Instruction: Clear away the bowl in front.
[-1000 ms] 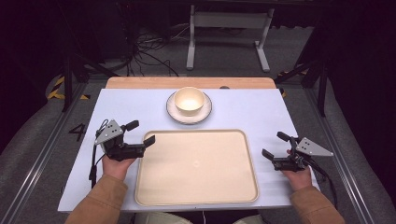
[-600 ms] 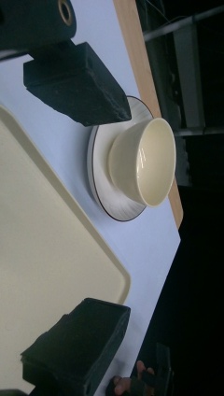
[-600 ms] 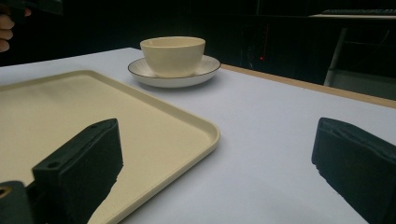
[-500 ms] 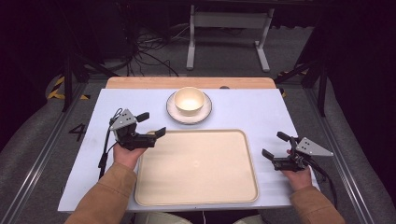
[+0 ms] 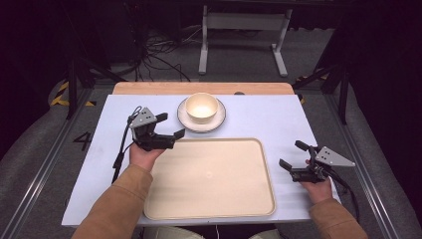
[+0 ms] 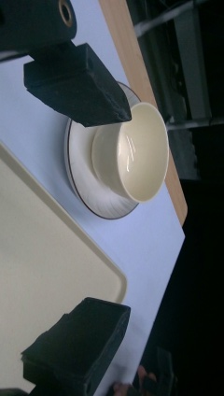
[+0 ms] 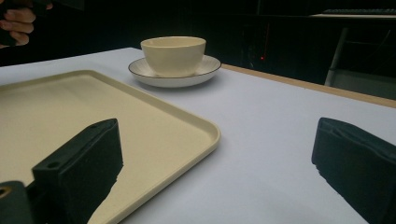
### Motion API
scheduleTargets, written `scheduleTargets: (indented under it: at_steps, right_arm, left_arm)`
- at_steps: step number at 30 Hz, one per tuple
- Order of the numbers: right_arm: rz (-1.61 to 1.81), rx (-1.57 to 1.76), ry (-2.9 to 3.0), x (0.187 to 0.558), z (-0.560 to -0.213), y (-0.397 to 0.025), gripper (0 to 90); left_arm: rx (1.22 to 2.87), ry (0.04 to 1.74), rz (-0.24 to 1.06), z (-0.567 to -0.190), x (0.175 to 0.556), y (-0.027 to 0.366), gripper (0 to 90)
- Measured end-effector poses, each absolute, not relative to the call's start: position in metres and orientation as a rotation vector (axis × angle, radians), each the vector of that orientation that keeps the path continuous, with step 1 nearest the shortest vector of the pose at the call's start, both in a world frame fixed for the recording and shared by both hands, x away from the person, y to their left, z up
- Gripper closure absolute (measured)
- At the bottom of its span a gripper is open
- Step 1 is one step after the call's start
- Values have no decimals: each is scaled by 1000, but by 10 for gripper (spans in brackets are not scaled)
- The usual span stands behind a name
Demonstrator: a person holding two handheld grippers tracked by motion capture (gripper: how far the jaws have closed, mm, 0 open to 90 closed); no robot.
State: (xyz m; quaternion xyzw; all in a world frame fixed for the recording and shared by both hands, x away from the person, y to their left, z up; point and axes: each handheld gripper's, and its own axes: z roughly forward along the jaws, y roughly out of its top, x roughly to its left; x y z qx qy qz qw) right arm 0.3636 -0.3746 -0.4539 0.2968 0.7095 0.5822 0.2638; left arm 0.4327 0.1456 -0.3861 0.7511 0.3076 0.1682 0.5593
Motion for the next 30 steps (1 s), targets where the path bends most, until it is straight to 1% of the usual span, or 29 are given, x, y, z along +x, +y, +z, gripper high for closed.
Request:
scheduleTargets:
  at_steps: [4, 9, 18, 20, 30]
  right_arm:
    - [1574, 801, 1918, 364, -454, -375, 19]
    - [1575, 800, 1918, 364, -454, -375, 19]
    - [1577, 799, 1922, 364, -454, -375, 19]
    - [1577, 800, 1923, 364, -454, -375, 19]
    - [1576, 800, 1922, 364, -454, -375, 19]
  left_arm:
    - [1786, 733, 384, -385, 439, 141, 103]
    - [1789, 702, 379, -380, 448, 131, 101]
    - [1835, 692, 326, -377, 464, 116, 107]
    - [1847, 695, 341, -376, 469, 111, 107]
    - [1872, 692, 335, -368, 492, 99, 122]
